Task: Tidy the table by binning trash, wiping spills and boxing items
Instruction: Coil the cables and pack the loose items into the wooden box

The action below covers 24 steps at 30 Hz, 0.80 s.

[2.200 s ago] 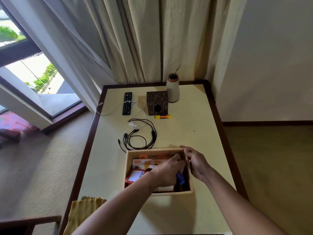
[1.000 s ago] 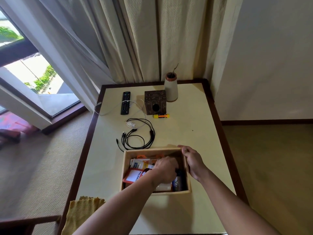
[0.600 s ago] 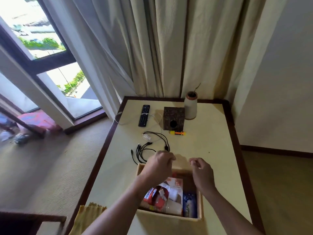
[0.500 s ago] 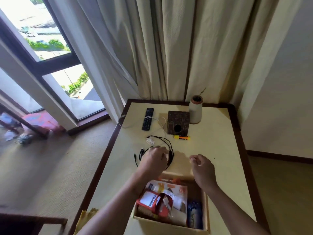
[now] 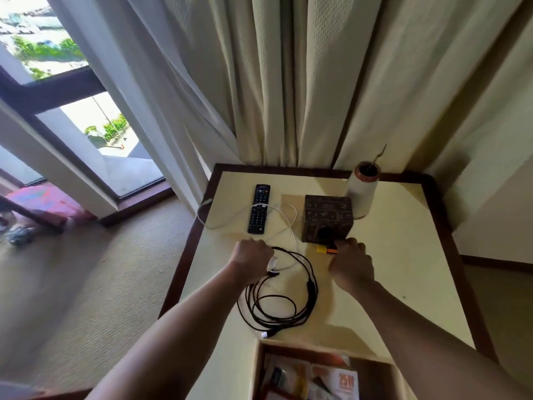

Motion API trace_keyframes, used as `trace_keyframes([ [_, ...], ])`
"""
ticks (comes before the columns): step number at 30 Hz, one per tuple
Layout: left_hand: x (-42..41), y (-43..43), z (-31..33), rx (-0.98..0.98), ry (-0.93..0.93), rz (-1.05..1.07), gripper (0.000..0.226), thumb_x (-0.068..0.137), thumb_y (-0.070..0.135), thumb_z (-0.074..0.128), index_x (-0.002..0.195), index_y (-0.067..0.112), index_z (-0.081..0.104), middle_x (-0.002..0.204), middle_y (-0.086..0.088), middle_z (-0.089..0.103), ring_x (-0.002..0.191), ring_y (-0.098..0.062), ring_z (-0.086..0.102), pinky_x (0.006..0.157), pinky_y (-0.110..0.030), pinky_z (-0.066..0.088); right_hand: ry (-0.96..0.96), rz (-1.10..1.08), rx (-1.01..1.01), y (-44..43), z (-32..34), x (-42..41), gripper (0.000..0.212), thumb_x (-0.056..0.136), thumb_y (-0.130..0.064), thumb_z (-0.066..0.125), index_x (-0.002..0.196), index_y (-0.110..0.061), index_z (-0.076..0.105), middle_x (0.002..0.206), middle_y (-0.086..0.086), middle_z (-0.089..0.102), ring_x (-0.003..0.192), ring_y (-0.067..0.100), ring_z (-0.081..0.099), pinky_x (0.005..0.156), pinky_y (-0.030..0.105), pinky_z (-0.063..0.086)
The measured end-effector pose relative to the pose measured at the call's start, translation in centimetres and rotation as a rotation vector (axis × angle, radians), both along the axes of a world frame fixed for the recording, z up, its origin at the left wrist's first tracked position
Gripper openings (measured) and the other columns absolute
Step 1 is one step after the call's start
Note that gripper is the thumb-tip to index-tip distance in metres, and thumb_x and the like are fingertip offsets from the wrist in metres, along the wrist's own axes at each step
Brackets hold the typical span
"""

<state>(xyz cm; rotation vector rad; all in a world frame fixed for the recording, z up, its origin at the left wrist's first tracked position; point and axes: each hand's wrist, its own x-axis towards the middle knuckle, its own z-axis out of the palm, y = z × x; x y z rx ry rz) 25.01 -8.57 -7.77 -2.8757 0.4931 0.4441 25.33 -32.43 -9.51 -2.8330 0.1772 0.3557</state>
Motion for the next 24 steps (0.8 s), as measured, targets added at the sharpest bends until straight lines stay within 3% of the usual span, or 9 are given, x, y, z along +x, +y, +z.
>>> trace_keyframes([
  [4,1.0,0.1,-0.9,0.077,0.043,-0.089,0.036,0.098,0.02,0.057,0.133,0.019,0.061,0.126,-0.009,0.061,0.111,-0.029,0.066,0.094,-0.038,0.052,0.044,0.048,-0.159,0.2,-1.1,0.6,0.042,0.091,-0.016,0.051,0.134,-0.02,0.052,0.125,0.009,0.051,0.117,0.03,0.049,0.088,0.041,0.046],
  [8,1.2,0.2,-0.8,0.002,0.056,-0.046,0.032,0.1,0.032,0.062,0.131,0.023,0.064,0.126,-0.006,0.061,0.11,-0.026,0.066,0.093,-0.039,0.055,0.053,0.054,-0.164,-0.1,-1.9,0.0,0.041,0.095,-0.012,0.048,0.137,-0.016,0.048,0.124,0.01,0.052,0.116,0.03,0.051,0.088,0.041,0.047],
  [12,-0.4,0.8,0.0,-0.312,0.048,0.137,0.031,0.097,0.035,0.065,0.126,0.023,0.067,0.125,-0.003,0.054,0.098,-0.023,0.064,0.084,-0.04,0.058,0.037,-0.013,-0.043,-1.0,-2.1,-1.3,0.028,0.102,-0.021,0.048,0.126,-0.01,0.053,0.119,0.012,0.057,0.112,0.032,0.055,0.085,0.041,0.046],
  [15,-2.4,0.9,0.6,-0.533,-0.075,0.15,0.028,0.099,0.036,0.064,0.121,0.02,0.065,0.121,0.001,0.055,0.092,-0.019,0.064,0.075,-0.038,0.059,-0.037,-0.06,0.138,-2.1,-0.7,-3.7,0.027,0.105,-0.028,0.045,0.113,-0.008,0.06,0.104,0.015,0.065,0.095,0.032,0.061,0.072,0.037,0.041],
  [18,-4.3,0.1,1.5,-0.731,-0.226,0.19,0.019,0.101,0.037,0.061,0.114,0.023,0.061,0.113,0.005,0.064,0.088,-0.016,0.065,0.07,-0.034,0.055,-0.169,-0.1,0.347,-3.0,2.5,-7.3,0.025,0.105,-0.029,0.049,0.112,-0.014,0.068,0.092,0.007,0.061,0.08,0.021,0.055,0.065,0.032,0.039],
  [22,-6.9,-2.5,4.2,-1.089,-0.366,0.439,0.015,0.098,0.038,0.067,0.1,0.026,0.06,0.084,0.012,0.072,0.067,-0.008,0.066,0.061,-0.035,0.057,-0.314,-0.124,0.505,-4.5,7.3,-12.8,0.023,0.102,-0.031,0.056,0.12,-0.022,0.068,0.1,-0.002,0.06,0.091,0.013,0.058,0.07,0.014,0.039],
  [24,-8.7,-4.3,6.0,-1.208,-0.387,0.536,0.015,0.094,0.033,0.075,0.092,0.024,0.063,0.071,0.013,0.068,0.059,-0.007,0.062,0.054,-0.033,0.053,-0.31,-0.151,0.581,-5.4,9.2,-15.7,0.019,0.099,-0.032,0.061,0.118,-0.027,0.064,0.102,-0.009,0.063,0.093,0.009,0.06,0.071,0.018,0.043],
])
